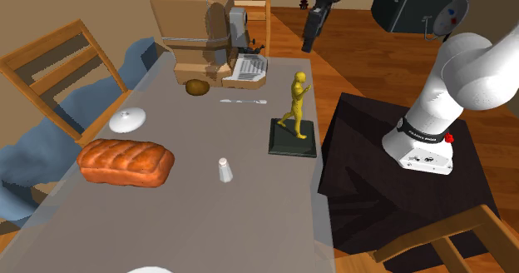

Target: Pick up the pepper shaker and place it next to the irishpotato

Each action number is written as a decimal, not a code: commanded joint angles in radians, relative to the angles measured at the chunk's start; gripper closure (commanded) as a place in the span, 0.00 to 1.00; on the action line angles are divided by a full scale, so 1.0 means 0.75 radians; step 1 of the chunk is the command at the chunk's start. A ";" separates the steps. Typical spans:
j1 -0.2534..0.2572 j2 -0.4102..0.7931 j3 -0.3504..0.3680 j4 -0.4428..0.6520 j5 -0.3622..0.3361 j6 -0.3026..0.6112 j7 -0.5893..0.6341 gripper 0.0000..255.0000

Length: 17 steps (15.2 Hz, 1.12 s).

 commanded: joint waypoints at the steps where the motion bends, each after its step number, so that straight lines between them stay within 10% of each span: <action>1: 0.009 0.069 0.049 -0.016 0.007 0.089 0.060 0.00; 17: 0.007 0.814 0.336 0.178 -0.294 0.594 0.613 0.00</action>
